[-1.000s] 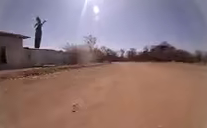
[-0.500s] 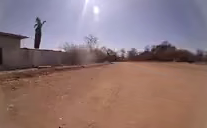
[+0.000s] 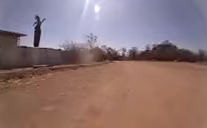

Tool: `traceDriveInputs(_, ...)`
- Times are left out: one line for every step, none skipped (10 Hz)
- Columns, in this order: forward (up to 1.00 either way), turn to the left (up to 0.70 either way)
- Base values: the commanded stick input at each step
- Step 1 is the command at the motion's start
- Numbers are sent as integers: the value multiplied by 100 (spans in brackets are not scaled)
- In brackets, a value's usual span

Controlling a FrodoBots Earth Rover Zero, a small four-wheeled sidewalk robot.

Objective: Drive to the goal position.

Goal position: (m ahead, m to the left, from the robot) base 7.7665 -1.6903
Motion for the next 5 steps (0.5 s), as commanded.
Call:
traceDriveInputs(100,-27)
traceDriveInputs(100,-27)
traceDriveInputs(100,-27)
traceDriveInputs(100,-27)
traceDriveInputs(100,-27)
